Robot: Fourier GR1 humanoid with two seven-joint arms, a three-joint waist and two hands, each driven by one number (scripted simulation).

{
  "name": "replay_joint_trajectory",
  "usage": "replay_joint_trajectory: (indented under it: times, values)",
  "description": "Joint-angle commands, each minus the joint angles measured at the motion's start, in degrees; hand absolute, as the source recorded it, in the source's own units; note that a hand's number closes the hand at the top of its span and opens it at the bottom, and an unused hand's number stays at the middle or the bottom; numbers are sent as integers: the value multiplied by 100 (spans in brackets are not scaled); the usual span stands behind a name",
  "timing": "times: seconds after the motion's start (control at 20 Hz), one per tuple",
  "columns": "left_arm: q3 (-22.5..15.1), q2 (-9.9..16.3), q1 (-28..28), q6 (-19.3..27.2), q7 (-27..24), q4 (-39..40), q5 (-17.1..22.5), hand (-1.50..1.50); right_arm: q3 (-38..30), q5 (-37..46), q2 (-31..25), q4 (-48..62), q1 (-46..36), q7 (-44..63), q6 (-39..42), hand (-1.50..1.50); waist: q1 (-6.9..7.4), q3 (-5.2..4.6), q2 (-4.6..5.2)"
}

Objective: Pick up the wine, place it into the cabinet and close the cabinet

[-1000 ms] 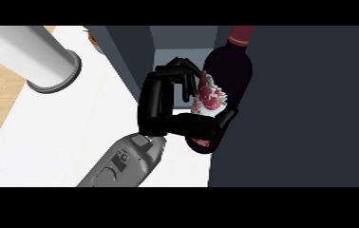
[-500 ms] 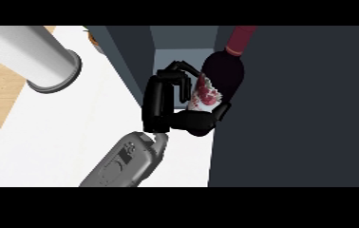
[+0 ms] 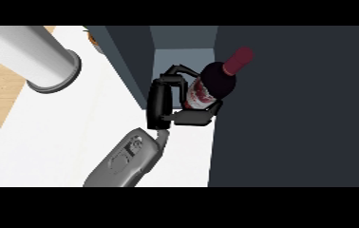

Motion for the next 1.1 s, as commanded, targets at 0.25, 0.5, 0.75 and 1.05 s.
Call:
replay_joint_trajectory:
  times: [0.25, 0.5, 0.75, 1.05]
  values:
    - [591, -2, -745, -183, -443, 1084, 421, 150, -325, -637, -107, -471, 77, 202, 46, -150, -37, 0, 10]
    - [1149, 1, -583, -711, -930, 1455, 397, 150, -497, -817, -102, -419, 548, -285, 294, -150, -22, 3, 10]
    - [1050, -1, -1054, -672, -598, 1739, 596, 150, -99, -446, 84, -458, 551, -227, 193, -150, -24, 2, 4]
    - [1469, -2, -1130, -1145, -838, 2356, 699, 150, -72, -595, -32, -739, 264, 326, 30, -150, -18, 0, 3]
